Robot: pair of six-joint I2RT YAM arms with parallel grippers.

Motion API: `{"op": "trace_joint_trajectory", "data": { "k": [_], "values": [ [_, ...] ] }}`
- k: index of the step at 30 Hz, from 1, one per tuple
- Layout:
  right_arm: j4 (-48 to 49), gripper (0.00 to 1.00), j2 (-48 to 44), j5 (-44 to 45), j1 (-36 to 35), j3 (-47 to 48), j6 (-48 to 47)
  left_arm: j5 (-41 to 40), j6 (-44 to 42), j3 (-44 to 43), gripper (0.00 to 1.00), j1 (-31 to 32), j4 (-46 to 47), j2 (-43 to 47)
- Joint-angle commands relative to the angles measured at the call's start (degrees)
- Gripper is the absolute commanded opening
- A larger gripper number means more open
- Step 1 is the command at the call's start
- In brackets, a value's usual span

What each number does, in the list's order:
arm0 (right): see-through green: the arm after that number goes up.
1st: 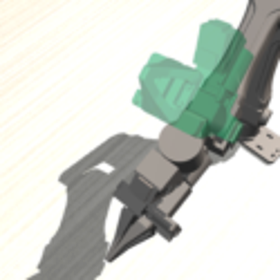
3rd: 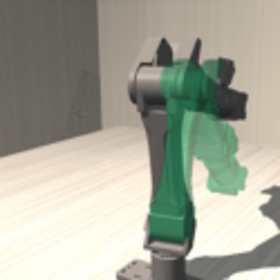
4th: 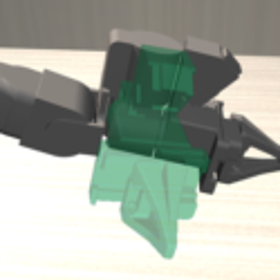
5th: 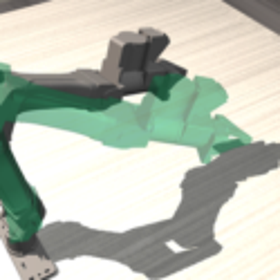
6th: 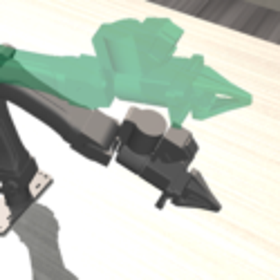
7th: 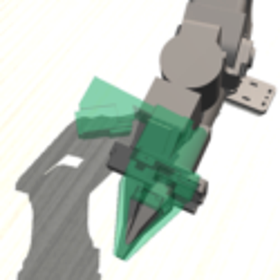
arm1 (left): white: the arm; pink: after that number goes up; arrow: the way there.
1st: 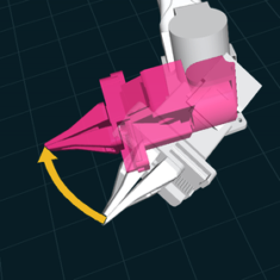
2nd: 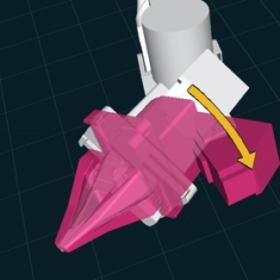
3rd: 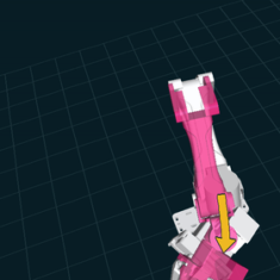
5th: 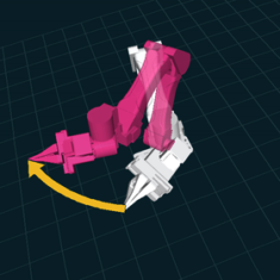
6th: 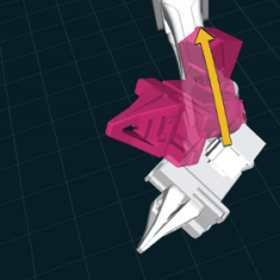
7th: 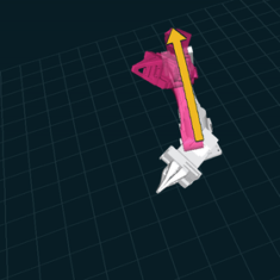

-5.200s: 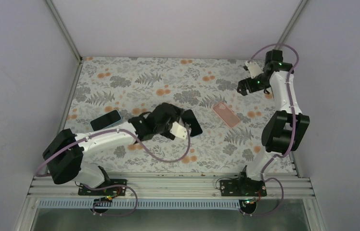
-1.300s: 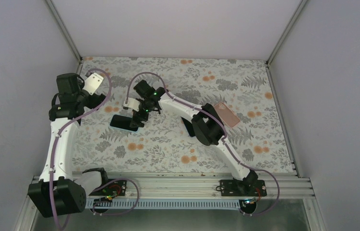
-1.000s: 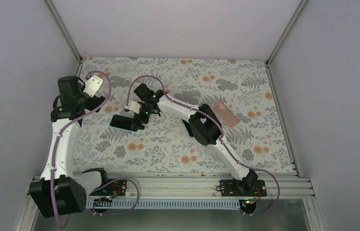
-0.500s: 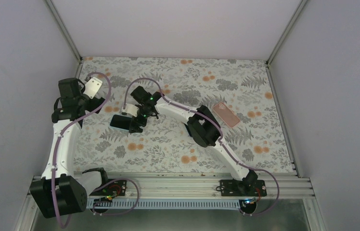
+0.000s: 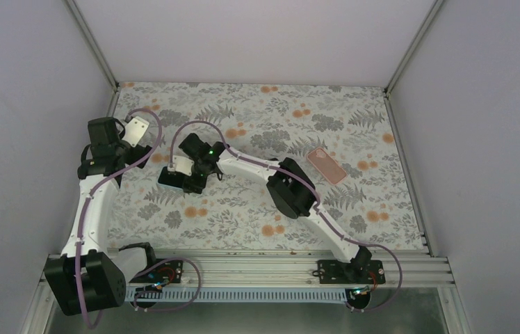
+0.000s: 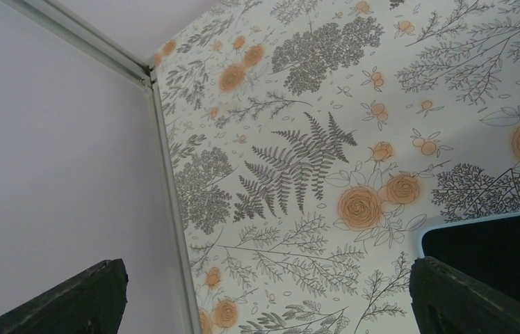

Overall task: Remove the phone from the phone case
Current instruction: Pick up the phone at the center of the board.

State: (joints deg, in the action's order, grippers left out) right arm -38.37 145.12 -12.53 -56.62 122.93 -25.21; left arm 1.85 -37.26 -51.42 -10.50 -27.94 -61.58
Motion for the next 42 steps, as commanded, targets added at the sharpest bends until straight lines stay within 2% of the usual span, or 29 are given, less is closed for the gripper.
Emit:
{"op": "trace_joint_trajectory", "data": {
  "k": [1, 3, 7, 12, 18, 22, 30, 36, 42],
  "values": [
    [-6.4, 0.67, 3.6, 8.3, -0.4, -4.5, -2.3, 2.9, 0.3, 0.3, 1.0, -0.5, 0.8, 1.0],
    [-5.6, 0.6, 2.6, 8.4, -0.4, -6.1, -2.7, 4.5, 0.7, 0.0, 1.0, -0.5, 0.2, 0.6],
    [-3.3, 0.6, -1.0, 8.4, -0.3, -9.3, -2.3, 9.7, 1.0, -0.2, 1.0, -1.1, -2.0, -1.1],
    [0.9, 0.61, -11.3, 7.2, 1.0, -15.2, -0.7, 22.6, 0.5, -1.2, 1.0, -2.8, -7.7, -7.9],
    [2.3, 0.59, -23.1, 8.0, 2.1, -20.4, 0.0, 41.4, -5.2, -9.1, 1.0, -5.7, -22.1, -18.4],
    [1.4, 0.6, -26.4, 8.8, 2.2, -18.8, 0.4, 48.4, -8.3, -14.9, 1.0, -5.7, -30.2, -25.8],
    [-1.0, 0.61, -25.1, 10.2, 2.1, -10.3, -0.2, 60.8, -13.5, -22.1, 1.0, -5.5, -42.0, -36.5],
    [-2.9, 0.61, -21.5, 9.9, 1.7, -2.9, -0.5, 66.9, -17.3, -24.3, 1.0, -5.4, -47.5, -38.6],
    [-3.5, 0.61, -19.7, 9.8, 1.4, -1.0, -0.7, 70.2, -20.1, -24.6, 1.0, -5.5, -49.8, -39.2]
  ]
}}
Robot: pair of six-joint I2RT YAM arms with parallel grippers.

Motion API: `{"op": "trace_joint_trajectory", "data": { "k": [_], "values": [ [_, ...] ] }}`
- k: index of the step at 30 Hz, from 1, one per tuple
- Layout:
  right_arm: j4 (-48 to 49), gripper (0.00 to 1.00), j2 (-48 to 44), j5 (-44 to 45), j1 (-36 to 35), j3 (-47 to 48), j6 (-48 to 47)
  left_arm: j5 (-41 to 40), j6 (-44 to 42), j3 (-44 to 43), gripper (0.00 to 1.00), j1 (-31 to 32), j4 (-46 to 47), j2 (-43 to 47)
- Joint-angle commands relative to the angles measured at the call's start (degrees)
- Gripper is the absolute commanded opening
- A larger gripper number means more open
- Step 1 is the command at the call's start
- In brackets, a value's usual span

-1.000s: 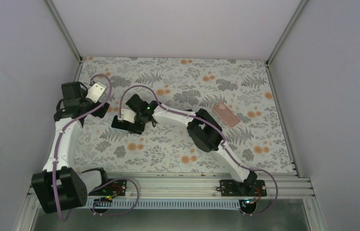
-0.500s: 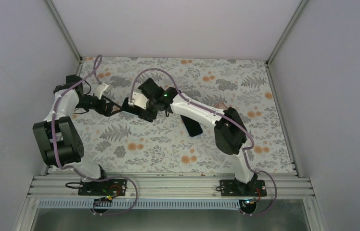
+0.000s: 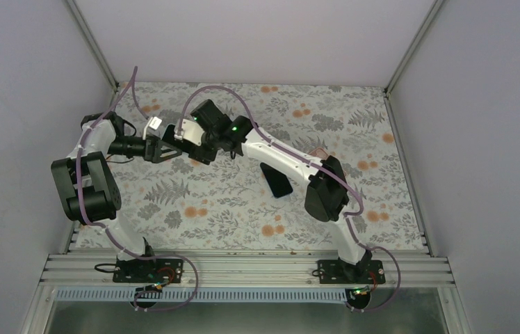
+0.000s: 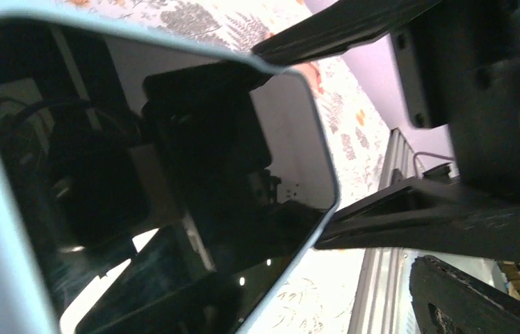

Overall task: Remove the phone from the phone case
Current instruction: Pick up the phone at the center of the board.

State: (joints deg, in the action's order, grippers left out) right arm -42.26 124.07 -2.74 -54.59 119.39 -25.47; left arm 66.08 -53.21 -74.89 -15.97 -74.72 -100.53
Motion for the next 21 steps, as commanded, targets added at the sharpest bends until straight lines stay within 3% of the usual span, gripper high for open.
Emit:
{"op": "trace_joint_trajectory", "data": {
  "k": [1, 5, 11, 16, 21],
  "values": [
    [0.5, 0.61, 1.4, -0.1, -0.6, 2.5, -0.4, 6.4, -4.1, -1.1, 1.0, 0.0, -3.1, -0.3],
    [0.9, 0.61, 0.9, -0.5, -0.6, 2.2, 0.0, 7.0, -3.9, -1.8, 0.96, 0.0, -3.1, -1.0],
    [1.3, 0.61, -0.4, -1.0, -0.9, 1.0, 0.0, 7.5, -3.8, -1.7, 0.72, 0.1, -3.1, -2.3],
    [0.9, 0.6, -1.2, -1.1, -2.1, 0.3, -0.3, 7.9, -3.5, -2.4, 0.7, 0.1, -3.1, -3.4],
    [1.2, 0.6, -2.4, -0.5, -3.3, -0.5, -0.6, 7.7, -3.4, -2.4, 0.57, 0.1, -3.1, -3.6]
  ]
}}
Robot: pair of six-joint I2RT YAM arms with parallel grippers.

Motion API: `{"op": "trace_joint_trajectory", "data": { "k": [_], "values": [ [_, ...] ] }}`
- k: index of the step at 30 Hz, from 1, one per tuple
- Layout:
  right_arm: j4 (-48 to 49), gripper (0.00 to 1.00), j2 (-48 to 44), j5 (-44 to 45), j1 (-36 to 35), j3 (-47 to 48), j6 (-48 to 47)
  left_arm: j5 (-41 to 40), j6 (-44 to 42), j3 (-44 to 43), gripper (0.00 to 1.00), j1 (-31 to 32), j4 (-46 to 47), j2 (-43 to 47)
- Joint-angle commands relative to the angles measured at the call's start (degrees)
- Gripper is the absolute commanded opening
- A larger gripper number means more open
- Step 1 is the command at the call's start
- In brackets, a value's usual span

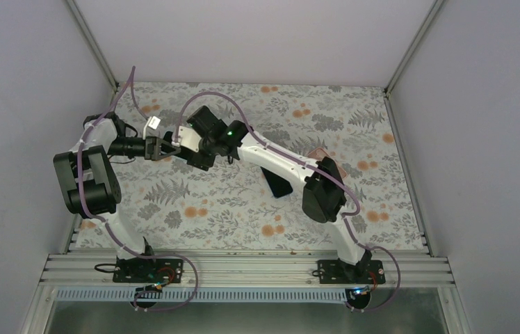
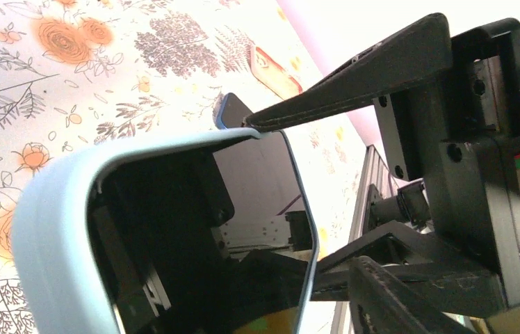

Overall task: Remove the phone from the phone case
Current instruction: Pick up the phone at the center of the board, then remove the phone case from the phone.

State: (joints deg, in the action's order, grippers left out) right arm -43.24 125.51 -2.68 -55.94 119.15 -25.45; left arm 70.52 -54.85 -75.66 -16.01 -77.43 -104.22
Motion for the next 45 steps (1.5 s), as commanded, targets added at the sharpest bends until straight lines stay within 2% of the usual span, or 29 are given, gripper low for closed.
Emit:
{"op": "trace_joint_trajectory", "data": {
  "k": [1, 2, 5, 8, 11, 13, 14, 15, 18, 20, 23, 25, 29, 34, 45],
  "values": [
    [2.2, 0.6, -4.0, -0.4, -2.1, -0.5, -0.7, 3.1, -1.9, -1.6, 0.52, 0.2, -0.4, 0.0],
    [2.2, 0.6, -4.2, -0.3, -2.3, -0.6, -0.7, 3.0, -1.9, -1.5, 0.46, 0.2, -0.4, -0.1],
    [2.7, 0.6, -5.2, 0.0, -2.5, -1.5, -0.8, 2.9, -1.9, -1.3, 0.2, 0.2, -0.4, -0.1],
    [2.8, 0.62, -6.2, 0.4, -2.5, -2.4, -1.1, 2.9, -2.1, -1.3, 0.12, 0.3, -0.4, 0.5],
    [2.6, 0.77, -7.5, 0.4, -2.5, -4.4, -1.8, 2.9, -2.6, -1.2, 0.08, 0.7, -0.4, 1.6],
    [0.5, 0.94, -8.7, -1.7, -2.4, -5.2, -3.1, 2.6, -3.3, -1.2, 0.06, 1.2, -0.4, 2.6],
    [-1.4, 0.99, -9.1, -3.1, -2.2, -5.1, -4.1, 2.0, -3.8, -1.2, 0.04, 1.6, -0.4, 3.3],
    [-2.8, 1.0, -9.6, -4.4, -1.7, -5.2, -4.4, 1.3, -4.3, -1.4, 0.02, 2.0, -0.4, 4.0],
    [-6.6, 1.0, -13.5, -14.9, 2.7, -6.7, -7.1, -1.9, -6.9, -1.6, 0.02, 4.6, -0.4, 6.9],
    [-9.7, 1.0, -16.3, -26.1, 8.0, -7.7, -11.9, -4.0, -8.9, -1.8, 0.02, 7.0, -0.4, 9.9],
    [-18.3, 1.0, -18.3, -41.5, 15.5, -7.3, -20.5, -3.2, -13.8, -1.8, 0.02, 9.5, -0.3, 15.4],
    [-23.0, 1.0, -18.6, -46.6, 18.1, -7.1, -25.6, -2.1, -16.0, -2.3, 0.02, 11.4, -0.3, 18.9],
    [-27.1, 1.0, -19.9, -51.3, 19.6, -9.3, -31.7, -1.5, -18.8, -3.8, 0.02, 15.5, -0.3, 22.1],
    [-29.9, 1.0, -19.8, -54.7, 19.6, -10.8, -34.7, -0.9, -17.4, -6.9, 0.02, 18.2, -0.4, 20.6],
    [-23.2, 1.0, -17.1, -55.0, 19.7, -13.2, -31.8, 1.1, -15.1, -7.8, 0.02, 25.2, -0.4, 24.9]
  ]
}}
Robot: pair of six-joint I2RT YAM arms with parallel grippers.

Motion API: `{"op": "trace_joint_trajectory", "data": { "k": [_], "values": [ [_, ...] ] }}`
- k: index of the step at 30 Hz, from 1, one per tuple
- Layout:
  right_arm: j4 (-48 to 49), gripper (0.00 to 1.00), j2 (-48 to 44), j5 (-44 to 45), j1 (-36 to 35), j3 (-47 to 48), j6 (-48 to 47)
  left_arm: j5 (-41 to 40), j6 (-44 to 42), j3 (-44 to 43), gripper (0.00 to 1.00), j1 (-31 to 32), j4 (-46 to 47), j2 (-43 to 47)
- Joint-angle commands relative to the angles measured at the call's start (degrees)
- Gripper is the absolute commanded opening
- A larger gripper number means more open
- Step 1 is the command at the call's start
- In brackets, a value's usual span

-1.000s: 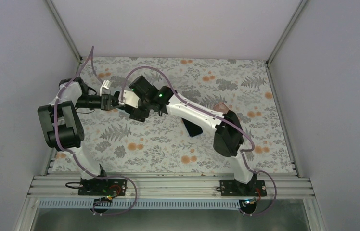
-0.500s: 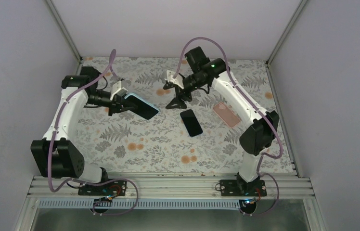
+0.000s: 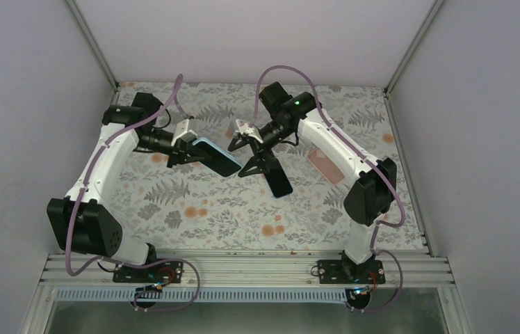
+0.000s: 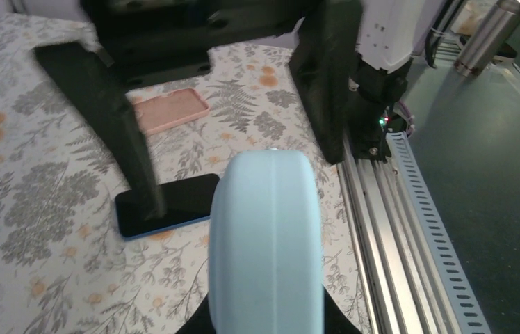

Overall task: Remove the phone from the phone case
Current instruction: Remove the phone case from the phone.

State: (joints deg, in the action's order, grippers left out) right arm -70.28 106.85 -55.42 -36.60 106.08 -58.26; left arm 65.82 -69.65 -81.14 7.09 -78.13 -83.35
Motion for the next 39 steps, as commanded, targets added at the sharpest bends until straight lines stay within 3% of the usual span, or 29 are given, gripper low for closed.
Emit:
{"op": "trace_joint_trajectory", "data": {
  "k": [1, 4, 10, 16, 24, 26, 31, 35, 39],
  "values": [
    [4.6, 1.0, 2.1, -2.2, 0.4, -0.1, 1.3, 5.7, 0.1, -2.4, 0.02, 2.7, 0.3, 4.8],
    [5.6, 1.0, 3.4, -3.4, 0.9, 0.8, 1.5, 5.3, 1.9, -2.5, 0.02, 4.5, 0.3, 6.9],
    [-3.4, 1.0, 7.9, -8.4, 4.2, 6.2, -6.7, 5.2, 5.2, -2.8, 0.02, 5.7, 0.3, 13.2],
    [-3.4, 1.0, 8.1, -6.3, 9.8, 8.1, -10.1, 4.4, 6.7, -0.8, 0.02, 7.2, 0.3, 19.6],
    [-3.3, 1.0, 19.8, -9.3, 16.9, 29.7, 1.3, 4.3, 6.9, 0.5, 0.02, 8.7, 0.3, 17.9],
    [-3.4, 1.0, 17.2, -9.5, 16.8, 26.3, -0.9, 3.0, 7.0, -0.5, 0.02, 8.7, 0.3, 17.1],
    [-3.3, 1.0, 1.4, -1.6, 10.9, 2.9, -9.6, 1.9, 6.5, -1.3, 0.02, 8.7, 0.3, 15.5],
    [0.3, 1.0, -9.1, -0.4, 6.7, -8.9, -7.7, 2.2, 6.1, -1.4, 0.02, 8.7, 0.3, 14.1],
    [4.3, 1.0, -15.2, -1.3, 4.0, -13.9, -3.4, 2.2, 6.0, -0.8, 0.02, 8.7, 0.3, 13.0]
  ]
}}
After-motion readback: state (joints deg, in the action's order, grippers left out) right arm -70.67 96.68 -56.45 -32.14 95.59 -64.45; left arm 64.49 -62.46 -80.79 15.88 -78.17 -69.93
